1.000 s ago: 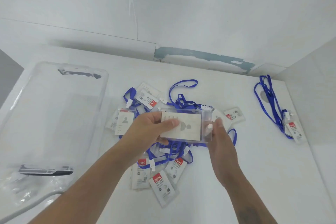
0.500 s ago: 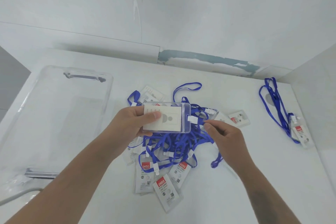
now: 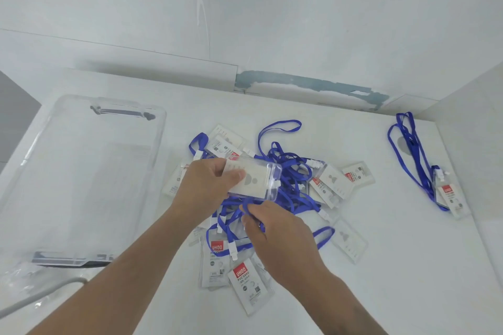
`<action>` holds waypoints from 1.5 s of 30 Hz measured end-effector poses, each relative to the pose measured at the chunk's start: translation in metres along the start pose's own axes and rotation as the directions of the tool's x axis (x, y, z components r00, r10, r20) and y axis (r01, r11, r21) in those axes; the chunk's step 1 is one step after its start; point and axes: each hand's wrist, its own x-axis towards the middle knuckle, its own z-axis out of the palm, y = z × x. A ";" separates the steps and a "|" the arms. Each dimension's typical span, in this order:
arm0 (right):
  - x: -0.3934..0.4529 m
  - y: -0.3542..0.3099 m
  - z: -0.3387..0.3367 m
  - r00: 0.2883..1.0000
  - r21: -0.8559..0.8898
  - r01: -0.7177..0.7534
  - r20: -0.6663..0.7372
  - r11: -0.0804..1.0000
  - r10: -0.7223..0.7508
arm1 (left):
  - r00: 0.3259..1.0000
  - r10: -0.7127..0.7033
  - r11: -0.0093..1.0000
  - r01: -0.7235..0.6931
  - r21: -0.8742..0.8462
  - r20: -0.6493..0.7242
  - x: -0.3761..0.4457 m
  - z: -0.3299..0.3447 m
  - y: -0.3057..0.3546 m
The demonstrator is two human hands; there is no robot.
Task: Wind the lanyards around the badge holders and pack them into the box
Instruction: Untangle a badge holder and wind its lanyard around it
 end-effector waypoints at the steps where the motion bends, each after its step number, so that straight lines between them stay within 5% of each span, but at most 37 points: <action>1: 0.001 -0.003 -0.007 1.000 -0.059 0.024 0.015 0.998 -0.023 | 1.000 0.017 0.998 -0.017 0.067 -0.005 0.000 0.000 -0.002; 6: 0.011 -0.002 -0.051 0.999 -0.073 0.034 0.036 0.997 -0.031 | 0.994 0.064 0.969 -0.082 0.232 0.085 -0.007 -0.005 -0.009; 9: 0.022 0.011 -0.067 0.999 0.150 -0.011 0.032 0.989 0.006 | 0.966 -0.022 0.973 -0.038 0.226 0.257 -0.015 -0.009 -0.009; 15: 0.037 0.036 -0.059 0.974 0.685 -0.217 0.111 0.695 0.196 | 0.870 -0.145 0.957 0.245 -0.157 0.471 -0.025 -0.016 -0.006; 20: 0.019 0.026 -0.012 0.858 0.706 -0.482 0.260 0.519 0.442 | 0.912 -0.198 0.846 0.345 -0.408 0.361 -0.020 -0.004 -0.006; 25: -0.010 0.006 0.013 0.943 0.611 -0.333 0.216 0.718 0.254 | 0.958 -0.250 0.913 0.282 -0.296 0.142 -0.012 0.010 -0.015; 29: -0.021 0.005 0.010 0.985 0.228 -0.123 0.143 0.966 0.092 | 0.989 -0.144 0.989 0.144 -0.025 0.035 -0.011 0.013 -0.016; 32: -0.016 0.011 -0.018 0.996 -0.017 -0.021 0.089 1.000 0.023 | 0.994 -0.048 0.983 0.029 0.183 0.100 -0.014 0.010 -0.018; 36: 0.003 0.023 -0.055 1.000 0.156 -0.002 0.021 0.988 -0.001 | 0.948 -0.088 0.988 0.044 0.150 0.306 -0.019 0.005 -0.016; 40: 0.020 0.036 -0.067 0.995 0.625 -0.097 0.048 0.775 0.086 | 0.871 -0.159 0.962 0.242 -0.124 0.464 -0.023 -0.003 -0.010; 45: 0.022 0.046 -0.038 0.967 0.834 -0.229 0.137 0.503 0.213 | 0.825 -0.121 0.919 0.303 -0.251 0.552 -0.024 -0.007 -0.008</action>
